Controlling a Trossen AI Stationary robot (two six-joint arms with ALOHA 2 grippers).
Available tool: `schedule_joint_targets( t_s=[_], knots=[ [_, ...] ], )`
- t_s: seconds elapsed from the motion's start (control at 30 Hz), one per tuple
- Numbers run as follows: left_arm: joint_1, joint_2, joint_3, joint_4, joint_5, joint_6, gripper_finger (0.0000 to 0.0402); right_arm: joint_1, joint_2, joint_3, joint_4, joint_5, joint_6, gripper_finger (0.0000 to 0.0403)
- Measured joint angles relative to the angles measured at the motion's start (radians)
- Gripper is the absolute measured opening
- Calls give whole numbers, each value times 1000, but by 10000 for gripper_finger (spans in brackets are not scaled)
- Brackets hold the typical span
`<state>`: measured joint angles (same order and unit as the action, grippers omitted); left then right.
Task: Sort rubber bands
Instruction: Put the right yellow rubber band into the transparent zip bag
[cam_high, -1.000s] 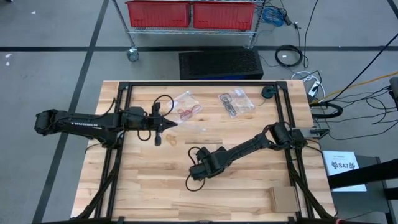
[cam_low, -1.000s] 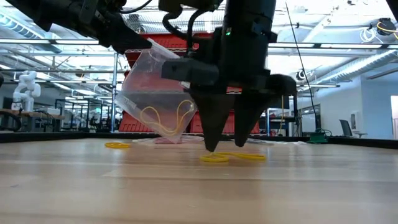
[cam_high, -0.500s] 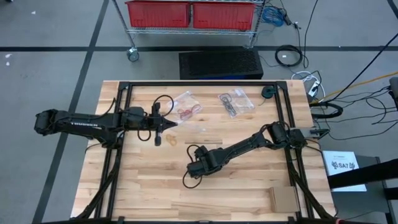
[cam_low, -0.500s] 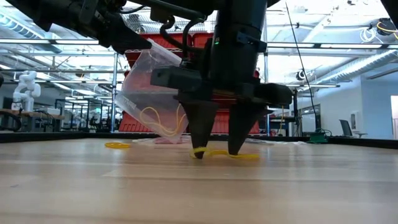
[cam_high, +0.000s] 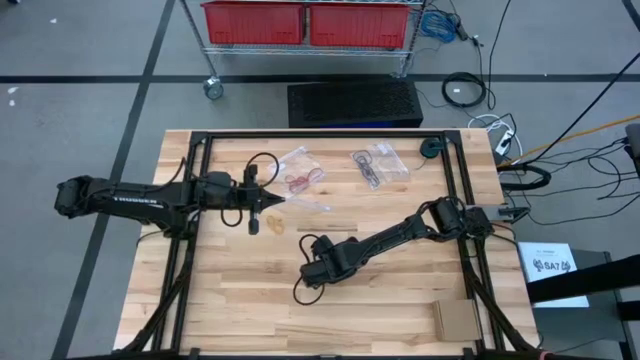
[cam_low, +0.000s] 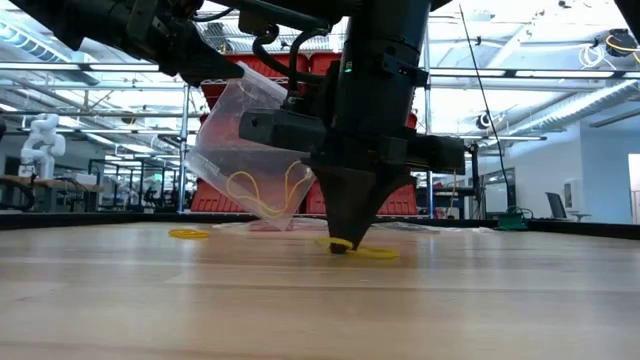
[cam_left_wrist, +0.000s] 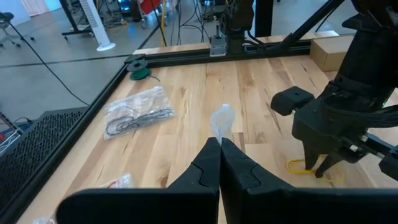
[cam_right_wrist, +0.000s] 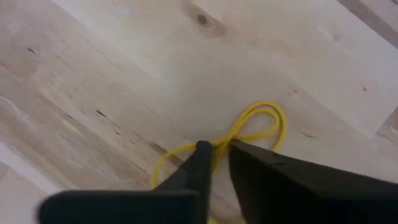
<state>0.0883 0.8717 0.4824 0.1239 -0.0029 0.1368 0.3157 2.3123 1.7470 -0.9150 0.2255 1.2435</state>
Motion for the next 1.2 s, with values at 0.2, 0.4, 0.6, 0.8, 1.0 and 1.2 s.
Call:
schedule_joint_targets(
  t_s=[0.2,0.4,0.6,0.8,1.0,1.2],
  knots=[
    [0,0,0,-1,0,0,1,23,-2,-1,-1,11,-25,3],
    [0,0,0,-1,0,0,1,59,-33,-5,-4,62,-21,0],
    [0,0,0,-1,0,0,1,98,-112,-9,-16,94,-27,0],
    [0,0,0,1,12,0,1,111,-173,-7,-24,228,-37,0],
    [0,0,0,2,46,0,1,119,-235,-6,-15,344,-85,0],
    [0,0,0,0,110,-1,1,118,-306,-5,42,455,-201,0]
  ],
)
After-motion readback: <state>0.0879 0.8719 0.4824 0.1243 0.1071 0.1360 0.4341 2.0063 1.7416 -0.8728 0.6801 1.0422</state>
